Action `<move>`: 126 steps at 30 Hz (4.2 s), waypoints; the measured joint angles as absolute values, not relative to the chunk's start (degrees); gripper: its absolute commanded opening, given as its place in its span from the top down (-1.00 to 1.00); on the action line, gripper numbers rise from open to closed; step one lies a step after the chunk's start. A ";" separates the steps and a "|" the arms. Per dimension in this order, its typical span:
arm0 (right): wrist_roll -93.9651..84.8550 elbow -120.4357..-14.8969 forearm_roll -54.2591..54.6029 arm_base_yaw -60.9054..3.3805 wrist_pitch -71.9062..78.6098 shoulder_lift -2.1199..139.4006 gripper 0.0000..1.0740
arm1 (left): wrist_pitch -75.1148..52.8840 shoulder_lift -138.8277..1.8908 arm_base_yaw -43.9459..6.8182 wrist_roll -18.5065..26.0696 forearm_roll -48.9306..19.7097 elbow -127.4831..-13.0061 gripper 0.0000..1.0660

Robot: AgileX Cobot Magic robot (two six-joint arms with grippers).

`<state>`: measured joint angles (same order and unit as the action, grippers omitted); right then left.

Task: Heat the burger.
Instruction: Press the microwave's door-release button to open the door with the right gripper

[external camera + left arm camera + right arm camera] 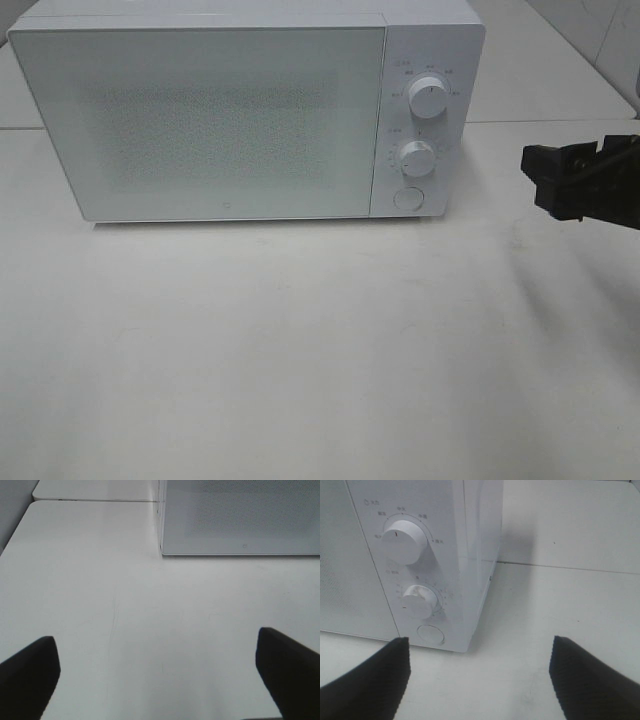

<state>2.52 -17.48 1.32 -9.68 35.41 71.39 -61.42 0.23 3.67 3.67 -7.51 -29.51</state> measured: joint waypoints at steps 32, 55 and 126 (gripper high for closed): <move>-13.01 -20.51 42.74 -41.71 64.80 99.24 -0.39 | -61.42 0.23 3.67 3.67 -7.51 -29.51 -0.87; 12.20 -22.00 43.37 -41.83 64.74 100.55 0.10 | -61.42 0.23 3.67 3.67 -7.51 -29.51 -0.87; 79.07 -40.51 44.98 -35.64 57.41 117.63 1.00 | -61.42 0.23 3.67 3.67 -7.51 -29.51 -0.87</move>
